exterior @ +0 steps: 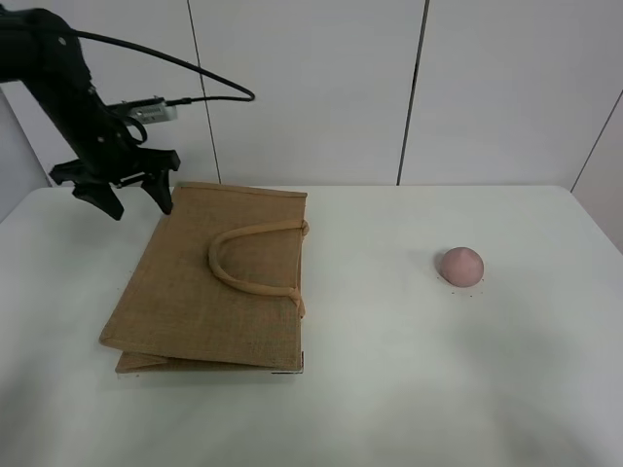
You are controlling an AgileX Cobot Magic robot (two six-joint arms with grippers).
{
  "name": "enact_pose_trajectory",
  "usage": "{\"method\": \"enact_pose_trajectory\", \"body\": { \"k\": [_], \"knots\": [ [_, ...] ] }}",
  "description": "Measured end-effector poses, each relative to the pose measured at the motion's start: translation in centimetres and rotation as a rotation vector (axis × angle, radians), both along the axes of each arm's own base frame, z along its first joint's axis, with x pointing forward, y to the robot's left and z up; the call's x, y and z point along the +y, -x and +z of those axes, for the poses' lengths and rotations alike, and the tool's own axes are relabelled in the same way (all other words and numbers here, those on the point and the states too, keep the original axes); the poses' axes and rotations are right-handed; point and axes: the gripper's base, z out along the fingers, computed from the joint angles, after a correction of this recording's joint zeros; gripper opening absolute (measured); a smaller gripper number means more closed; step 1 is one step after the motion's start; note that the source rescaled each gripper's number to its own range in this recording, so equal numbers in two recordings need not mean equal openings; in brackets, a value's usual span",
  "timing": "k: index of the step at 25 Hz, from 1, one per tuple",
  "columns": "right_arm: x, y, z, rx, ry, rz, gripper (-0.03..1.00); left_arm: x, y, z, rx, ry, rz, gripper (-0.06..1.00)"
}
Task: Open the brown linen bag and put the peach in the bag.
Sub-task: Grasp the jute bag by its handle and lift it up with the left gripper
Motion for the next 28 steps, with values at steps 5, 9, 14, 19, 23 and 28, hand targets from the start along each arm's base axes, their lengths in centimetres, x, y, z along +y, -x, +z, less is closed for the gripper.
{"method": "enact_pose_trajectory", "body": {
  "k": [5,9,14,19,23,28],
  "knots": [
    [0.0,0.0,0.0,0.000,0.000,0.000,1.00,-4.8,-0.8,-2.5,0.040,0.009,-0.069,1.00],
    [0.0,0.0,0.0,0.000,0.000,0.000,1.00,-6.4,-2.0,-4.1,0.051,0.010,-0.084,1.00],
    [0.0,0.0,0.0,0.000,0.000,0.000,1.00,-6.7,-3.1,-6.2,0.072,0.003,-0.080,1.00],
    [0.0,0.0,0.0,0.000,0.000,0.000,1.00,-6.8,-3.6,-7.6,0.076,0.002,-0.076,1.00],
    [0.0,0.0,0.0,0.000,0.000,0.000,1.00,-6.9,-3.8,-9.3,0.104,0.000,-0.073,1.00],
    [0.0,0.0,0.0,0.000,0.000,0.000,1.00,-7.2,-4.1,-10.6,0.110,0.020,-0.061,1.00]
  ]
}}
